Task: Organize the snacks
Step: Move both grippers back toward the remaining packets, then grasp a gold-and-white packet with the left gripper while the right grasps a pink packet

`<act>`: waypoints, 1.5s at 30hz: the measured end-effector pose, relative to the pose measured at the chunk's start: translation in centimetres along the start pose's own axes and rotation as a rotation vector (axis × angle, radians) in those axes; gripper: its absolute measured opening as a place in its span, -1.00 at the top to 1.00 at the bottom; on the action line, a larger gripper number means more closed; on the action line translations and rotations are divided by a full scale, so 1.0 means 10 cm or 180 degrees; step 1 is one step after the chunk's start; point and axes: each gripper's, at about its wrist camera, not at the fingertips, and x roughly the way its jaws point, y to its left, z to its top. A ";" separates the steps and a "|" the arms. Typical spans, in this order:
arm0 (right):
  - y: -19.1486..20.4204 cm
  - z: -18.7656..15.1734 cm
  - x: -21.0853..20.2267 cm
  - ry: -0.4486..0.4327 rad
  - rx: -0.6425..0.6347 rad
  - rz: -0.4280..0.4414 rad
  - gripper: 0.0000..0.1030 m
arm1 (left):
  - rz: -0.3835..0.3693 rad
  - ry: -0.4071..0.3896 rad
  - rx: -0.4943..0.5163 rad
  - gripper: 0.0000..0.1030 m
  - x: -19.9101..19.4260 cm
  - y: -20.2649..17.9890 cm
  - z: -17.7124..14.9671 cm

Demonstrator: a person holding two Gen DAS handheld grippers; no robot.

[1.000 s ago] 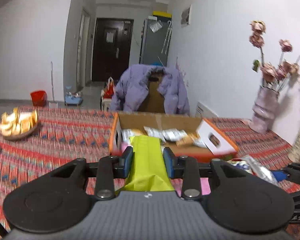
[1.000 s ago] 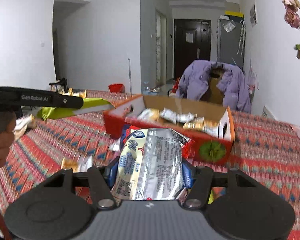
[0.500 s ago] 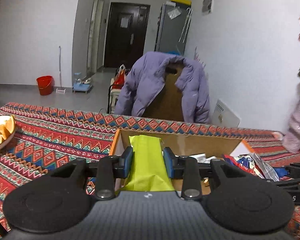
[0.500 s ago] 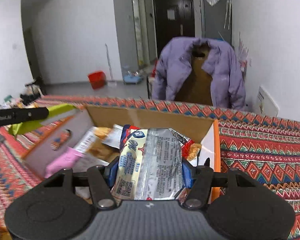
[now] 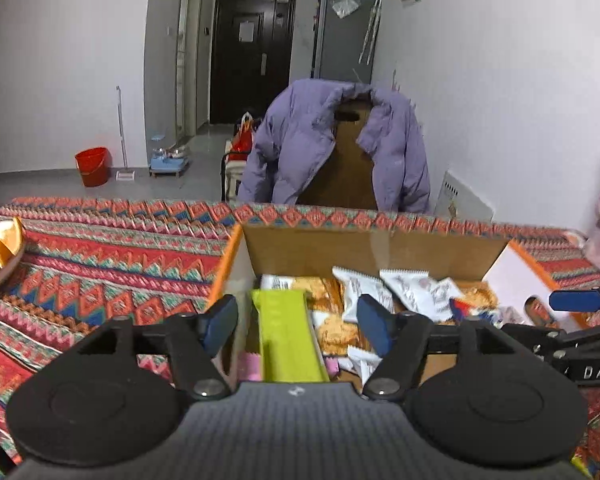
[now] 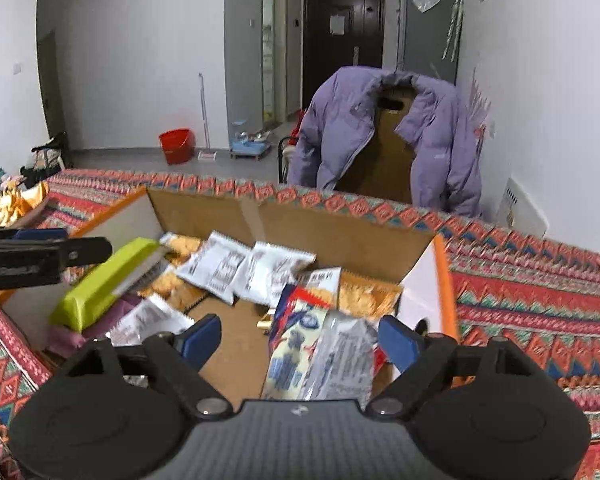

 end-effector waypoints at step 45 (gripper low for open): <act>1.05 -2.42 -3.03 -0.0652 -0.0256 -0.0325 -1.00 | -0.0061 -0.0149 0.0317 -0.93 -3.24 0.31 -1.97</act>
